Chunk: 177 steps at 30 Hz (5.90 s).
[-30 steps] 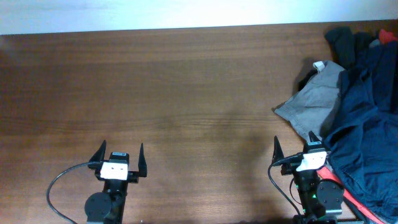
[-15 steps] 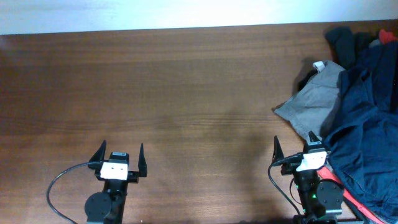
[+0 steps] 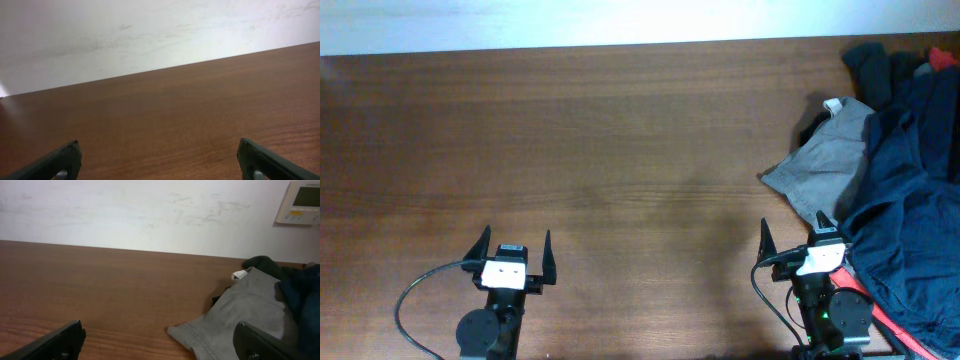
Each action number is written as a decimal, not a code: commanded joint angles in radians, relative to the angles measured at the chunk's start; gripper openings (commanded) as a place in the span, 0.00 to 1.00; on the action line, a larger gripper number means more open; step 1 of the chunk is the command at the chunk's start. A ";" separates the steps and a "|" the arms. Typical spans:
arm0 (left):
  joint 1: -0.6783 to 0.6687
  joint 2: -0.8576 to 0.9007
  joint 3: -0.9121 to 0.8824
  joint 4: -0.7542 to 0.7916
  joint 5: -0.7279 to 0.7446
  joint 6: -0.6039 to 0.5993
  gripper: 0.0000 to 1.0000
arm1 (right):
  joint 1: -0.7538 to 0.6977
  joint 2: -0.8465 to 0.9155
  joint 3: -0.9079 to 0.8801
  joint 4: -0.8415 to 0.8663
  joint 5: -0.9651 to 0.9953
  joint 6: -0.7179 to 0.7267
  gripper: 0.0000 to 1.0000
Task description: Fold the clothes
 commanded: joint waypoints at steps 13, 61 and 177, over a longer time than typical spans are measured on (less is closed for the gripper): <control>-0.003 0.001 0.027 -0.003 0.015 0.016 0.99 | -0.002 -0.001 0.008 -0.016 0.059 0.110 0.99; -0.003 1.209 0.998 -0.441 0.126 -0.056 0.79 | -0.645 1.494 0.974 -0.410 0.201 0.219 0.91; -0.628 1.724 0.998 -0.373 0.557 -0.739 0.96 | -0.218 1.595 1.598 -1.166 -0.077 0.206 0.99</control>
